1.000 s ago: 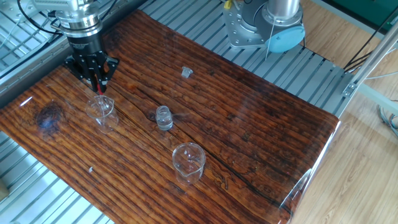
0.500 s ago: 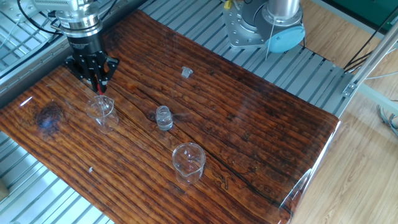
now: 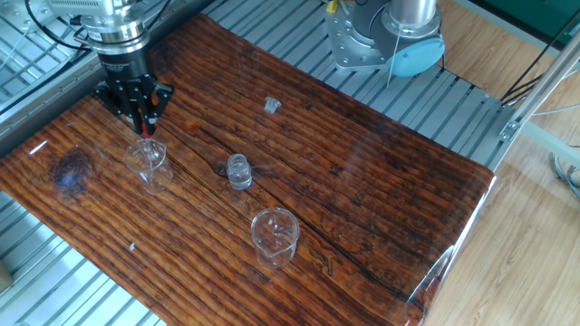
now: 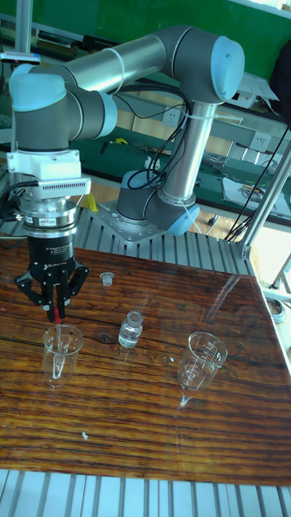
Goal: Transfer liquid using a dropper
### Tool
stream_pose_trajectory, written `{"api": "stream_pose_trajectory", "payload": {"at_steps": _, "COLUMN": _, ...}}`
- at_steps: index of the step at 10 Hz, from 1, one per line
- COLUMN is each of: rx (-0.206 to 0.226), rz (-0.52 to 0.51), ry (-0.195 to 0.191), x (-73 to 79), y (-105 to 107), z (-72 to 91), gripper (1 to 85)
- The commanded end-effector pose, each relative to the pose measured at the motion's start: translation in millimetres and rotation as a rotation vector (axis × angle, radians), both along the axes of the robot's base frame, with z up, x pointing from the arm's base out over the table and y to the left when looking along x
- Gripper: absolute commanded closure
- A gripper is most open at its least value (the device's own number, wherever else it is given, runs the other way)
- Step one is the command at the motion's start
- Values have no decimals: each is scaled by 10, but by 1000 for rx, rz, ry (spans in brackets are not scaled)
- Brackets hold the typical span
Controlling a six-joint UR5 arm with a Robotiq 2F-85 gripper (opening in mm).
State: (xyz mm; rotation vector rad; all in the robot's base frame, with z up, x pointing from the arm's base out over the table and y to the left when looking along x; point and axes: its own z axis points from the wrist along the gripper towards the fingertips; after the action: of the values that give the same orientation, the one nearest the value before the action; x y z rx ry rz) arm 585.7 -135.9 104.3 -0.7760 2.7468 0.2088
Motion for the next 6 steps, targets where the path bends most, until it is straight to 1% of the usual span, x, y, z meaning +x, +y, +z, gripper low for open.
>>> {"api": "stream_pose_trajectory", "payload": {"at_steps": 1, "rx": 13, "rz": -6, "ry": -7, "x": 19, "y": 23, "z": 37, "gripper": 633}}
{"api": "stream_pose_trajectory", "payload": {"at_steps": 6, "rx": 10, "rz": -8, "ry": -4, "x": 38, "y": 58, "z": 75, "gripper": 640}}
